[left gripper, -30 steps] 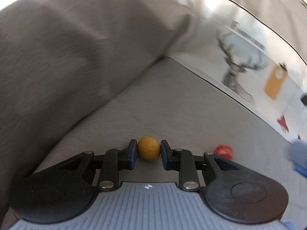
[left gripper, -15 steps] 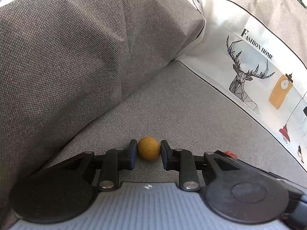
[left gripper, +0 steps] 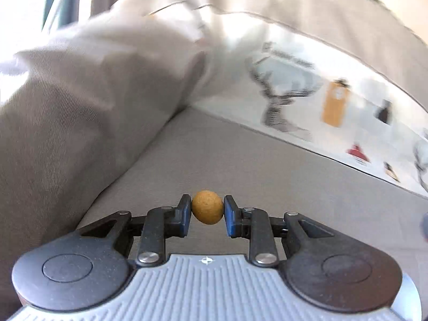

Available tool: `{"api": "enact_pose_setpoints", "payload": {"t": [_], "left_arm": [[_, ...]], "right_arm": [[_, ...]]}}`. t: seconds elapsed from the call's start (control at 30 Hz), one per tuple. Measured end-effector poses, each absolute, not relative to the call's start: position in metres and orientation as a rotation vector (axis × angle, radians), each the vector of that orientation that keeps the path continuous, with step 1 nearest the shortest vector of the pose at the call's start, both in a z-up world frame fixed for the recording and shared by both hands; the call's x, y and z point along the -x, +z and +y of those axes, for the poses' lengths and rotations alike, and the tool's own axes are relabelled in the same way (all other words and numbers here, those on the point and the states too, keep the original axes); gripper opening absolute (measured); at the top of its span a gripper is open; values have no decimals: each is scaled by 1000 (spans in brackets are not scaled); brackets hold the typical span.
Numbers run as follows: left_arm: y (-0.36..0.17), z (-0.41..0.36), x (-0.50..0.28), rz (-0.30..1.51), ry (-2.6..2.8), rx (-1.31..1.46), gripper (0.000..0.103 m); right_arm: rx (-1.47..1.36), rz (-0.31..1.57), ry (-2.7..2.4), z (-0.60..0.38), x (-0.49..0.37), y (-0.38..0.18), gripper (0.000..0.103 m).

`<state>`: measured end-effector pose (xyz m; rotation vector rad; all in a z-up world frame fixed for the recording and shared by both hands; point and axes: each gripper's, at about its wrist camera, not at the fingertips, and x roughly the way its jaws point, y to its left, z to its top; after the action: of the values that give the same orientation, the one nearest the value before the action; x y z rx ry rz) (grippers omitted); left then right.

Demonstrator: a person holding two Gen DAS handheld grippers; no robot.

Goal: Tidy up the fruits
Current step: 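Grasp a small yellow fruit with the left gripper while the right grasps a red fruit, then lower both fruits into the blue plate and open both grippers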

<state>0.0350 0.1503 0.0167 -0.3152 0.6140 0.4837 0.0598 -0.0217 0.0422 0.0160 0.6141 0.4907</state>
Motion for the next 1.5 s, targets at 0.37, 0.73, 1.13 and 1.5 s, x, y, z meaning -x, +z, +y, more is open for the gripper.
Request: {"api": "enact_pose_setpoints", "payload": {"t": [0.37,0.73,1.13,1.5], "left_arm": [[53,55,43,534,148,159,29],[43,31,68,602,38,239,29],[34,25,54,617,23,176,29],[23,8,41,605,-100,172,29]], "right_arm": [[-104,532,405,-117,48,46,35],[-155,573,325,-164,58,13,35],[-173,572,282,-172,46,2,35],[-161,605,285,-168,33,-7,35]]}}
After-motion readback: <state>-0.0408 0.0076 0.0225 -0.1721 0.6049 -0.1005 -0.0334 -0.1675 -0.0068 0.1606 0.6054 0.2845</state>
